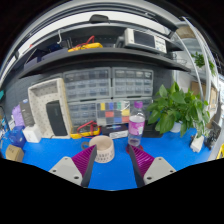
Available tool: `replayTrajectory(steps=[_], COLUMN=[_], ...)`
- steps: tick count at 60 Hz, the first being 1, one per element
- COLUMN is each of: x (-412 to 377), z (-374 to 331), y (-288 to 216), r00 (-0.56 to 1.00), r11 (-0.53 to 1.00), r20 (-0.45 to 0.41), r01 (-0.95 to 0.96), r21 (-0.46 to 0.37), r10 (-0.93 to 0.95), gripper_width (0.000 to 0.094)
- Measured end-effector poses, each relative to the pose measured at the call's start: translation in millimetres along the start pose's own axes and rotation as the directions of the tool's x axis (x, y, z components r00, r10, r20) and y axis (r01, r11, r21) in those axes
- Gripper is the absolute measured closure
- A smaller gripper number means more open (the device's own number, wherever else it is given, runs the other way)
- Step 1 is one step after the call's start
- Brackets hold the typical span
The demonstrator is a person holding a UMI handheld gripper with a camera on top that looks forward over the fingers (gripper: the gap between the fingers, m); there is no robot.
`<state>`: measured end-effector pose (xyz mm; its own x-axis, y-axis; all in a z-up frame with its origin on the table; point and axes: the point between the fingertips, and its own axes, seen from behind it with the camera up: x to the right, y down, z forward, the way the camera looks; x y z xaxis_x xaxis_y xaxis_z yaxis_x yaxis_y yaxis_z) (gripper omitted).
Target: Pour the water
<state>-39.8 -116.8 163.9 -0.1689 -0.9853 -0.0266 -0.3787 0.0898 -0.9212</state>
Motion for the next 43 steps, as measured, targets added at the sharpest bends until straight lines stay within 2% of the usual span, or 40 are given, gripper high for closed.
replayTrajectory(steps=[11, 24, 43], x=[-51, -76, -87], z=[-44, -75, -89], y=[-10, -18, 4], r00=[0.997, 0.994, 0.991], r11=[0.999, 0.998, 0.996], r20=[0.065, 0.085, 0.098], r01=[0.039, 0.059, 0.091], r21=[-0.002, 0.022, -0.007], r10=[-0.039, -0.061, -0.09], gripper_width=[0.0277, 0.0278, 0.0279])
